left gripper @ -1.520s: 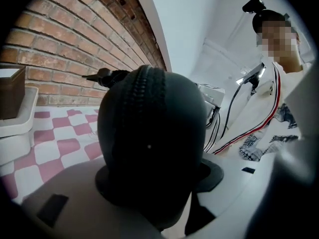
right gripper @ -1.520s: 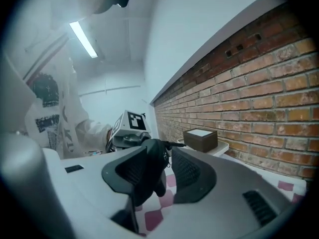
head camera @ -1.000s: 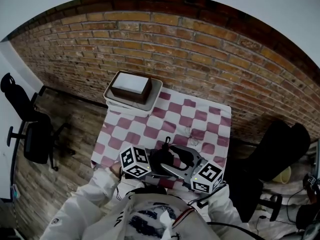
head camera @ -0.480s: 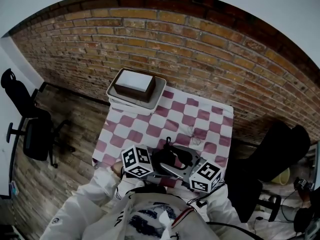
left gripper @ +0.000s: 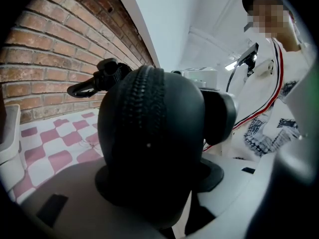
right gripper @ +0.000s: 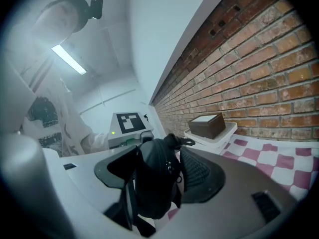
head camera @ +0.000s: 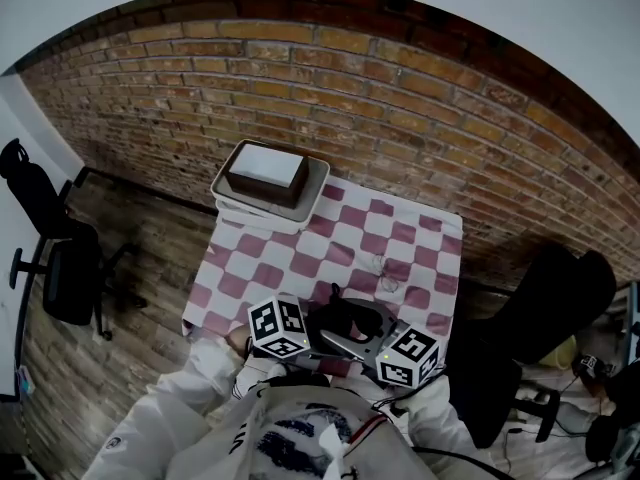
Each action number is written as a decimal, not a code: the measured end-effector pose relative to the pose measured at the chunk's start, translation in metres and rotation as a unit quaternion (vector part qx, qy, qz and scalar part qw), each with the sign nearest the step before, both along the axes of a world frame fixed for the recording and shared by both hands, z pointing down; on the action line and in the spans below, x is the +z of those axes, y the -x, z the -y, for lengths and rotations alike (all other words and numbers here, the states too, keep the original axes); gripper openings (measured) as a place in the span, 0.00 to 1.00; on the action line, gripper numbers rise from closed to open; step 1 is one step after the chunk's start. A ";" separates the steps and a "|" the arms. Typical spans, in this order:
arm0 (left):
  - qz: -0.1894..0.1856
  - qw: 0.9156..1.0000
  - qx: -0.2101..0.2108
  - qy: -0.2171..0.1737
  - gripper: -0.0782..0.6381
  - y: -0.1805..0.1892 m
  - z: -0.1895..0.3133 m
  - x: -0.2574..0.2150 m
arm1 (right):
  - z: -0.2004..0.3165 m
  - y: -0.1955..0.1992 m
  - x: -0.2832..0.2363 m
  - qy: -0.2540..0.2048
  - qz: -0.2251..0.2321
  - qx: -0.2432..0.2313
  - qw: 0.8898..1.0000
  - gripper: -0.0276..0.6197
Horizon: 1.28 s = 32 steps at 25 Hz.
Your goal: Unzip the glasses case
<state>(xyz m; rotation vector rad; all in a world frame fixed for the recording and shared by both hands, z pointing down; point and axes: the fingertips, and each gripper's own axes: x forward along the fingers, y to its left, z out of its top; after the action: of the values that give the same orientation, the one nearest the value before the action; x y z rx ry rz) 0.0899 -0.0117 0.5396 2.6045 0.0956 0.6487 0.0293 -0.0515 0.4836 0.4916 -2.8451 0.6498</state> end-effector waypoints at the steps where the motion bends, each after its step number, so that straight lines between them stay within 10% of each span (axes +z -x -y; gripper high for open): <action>1: -0.001 1.000 0.002 -0.004 0.46 -0.002 -0.001 0.000 | -0.001 -0.002 0.000 -0.003 -0.001 0.002 1.000 0.47; 13: -0.099 0.992 -0.084 -0.009 0.48 -0.007 0.014 -0.017 | 0.011 -0.022 -0.008 0.021 0.046 0.040 0.998 0.47; 27: -0.241 0.945 -0.220 0.031 0.53 -0.002 0.030 -0.040 | 0.027 -0.043 -0.018 0.081 0.168 0.114 0.976 0.46; 32: -0.246 0.941 -0.231 0.031 0.53 -0.004 0.029 -0.039 | 0.026 -0.049 -0.016 0.082 0.173 0.123 0.974 0.46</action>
<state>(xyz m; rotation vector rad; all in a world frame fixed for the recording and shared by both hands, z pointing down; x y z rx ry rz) 0.0943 -0.0410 0.5003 2.5306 -0.3285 -0.1715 0.0780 -0.0774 0.4679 0.7802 -3.0348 1.1063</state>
